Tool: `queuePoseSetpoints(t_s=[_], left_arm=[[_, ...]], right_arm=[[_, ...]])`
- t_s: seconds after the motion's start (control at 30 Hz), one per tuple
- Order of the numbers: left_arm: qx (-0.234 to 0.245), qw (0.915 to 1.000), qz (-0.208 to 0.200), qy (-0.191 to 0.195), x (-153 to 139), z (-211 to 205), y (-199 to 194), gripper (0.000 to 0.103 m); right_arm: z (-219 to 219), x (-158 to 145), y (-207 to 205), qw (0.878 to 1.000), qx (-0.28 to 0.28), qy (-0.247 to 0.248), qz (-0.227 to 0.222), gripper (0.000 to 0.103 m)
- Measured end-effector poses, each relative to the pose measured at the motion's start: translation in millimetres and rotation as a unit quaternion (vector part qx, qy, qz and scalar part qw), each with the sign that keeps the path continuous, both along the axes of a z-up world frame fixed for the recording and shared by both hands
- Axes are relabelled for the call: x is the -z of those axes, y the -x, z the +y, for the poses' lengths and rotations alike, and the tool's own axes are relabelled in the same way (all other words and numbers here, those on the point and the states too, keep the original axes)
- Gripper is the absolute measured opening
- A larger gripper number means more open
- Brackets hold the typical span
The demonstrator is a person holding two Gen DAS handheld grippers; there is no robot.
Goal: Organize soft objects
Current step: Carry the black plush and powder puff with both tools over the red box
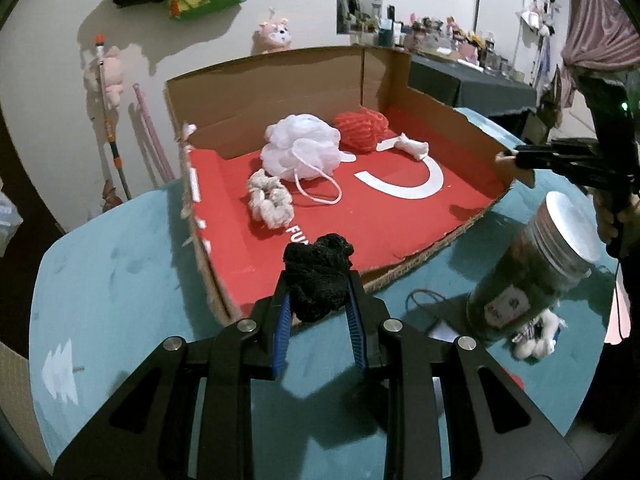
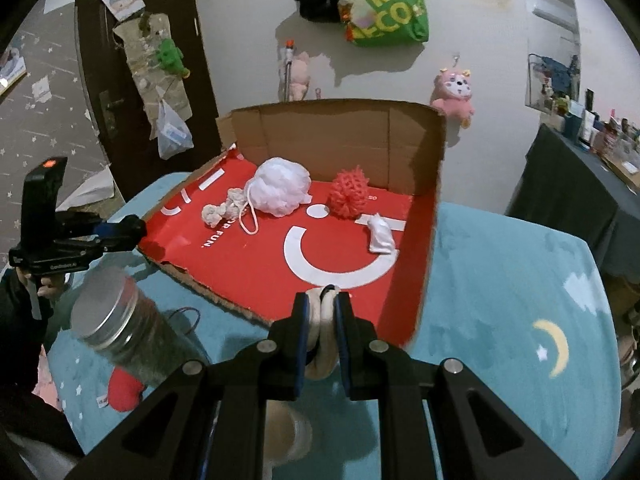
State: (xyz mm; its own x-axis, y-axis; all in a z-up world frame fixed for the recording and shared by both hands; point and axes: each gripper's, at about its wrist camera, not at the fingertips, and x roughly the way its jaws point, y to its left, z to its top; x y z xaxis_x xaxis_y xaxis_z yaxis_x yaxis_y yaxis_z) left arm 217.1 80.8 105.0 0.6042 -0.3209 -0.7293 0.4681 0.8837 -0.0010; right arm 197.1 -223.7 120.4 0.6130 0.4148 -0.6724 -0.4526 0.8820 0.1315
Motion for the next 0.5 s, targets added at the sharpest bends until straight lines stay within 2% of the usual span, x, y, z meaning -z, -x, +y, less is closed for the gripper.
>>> queuePoseSetpoints(t_s=[0.17,0.5], left_arm=[[0.01,0.9995,0.027,-0.016,2,-16,-24,0.024],[-0.002,0.9933,0.095,-0.067,29,-41,-66,0.024]], right_arm=[[15,9,-30,0.999,-0.003,0.035,0.026,0.015],[40,36,-69,0.99,-0.005,0.116,0.077,0.015]])
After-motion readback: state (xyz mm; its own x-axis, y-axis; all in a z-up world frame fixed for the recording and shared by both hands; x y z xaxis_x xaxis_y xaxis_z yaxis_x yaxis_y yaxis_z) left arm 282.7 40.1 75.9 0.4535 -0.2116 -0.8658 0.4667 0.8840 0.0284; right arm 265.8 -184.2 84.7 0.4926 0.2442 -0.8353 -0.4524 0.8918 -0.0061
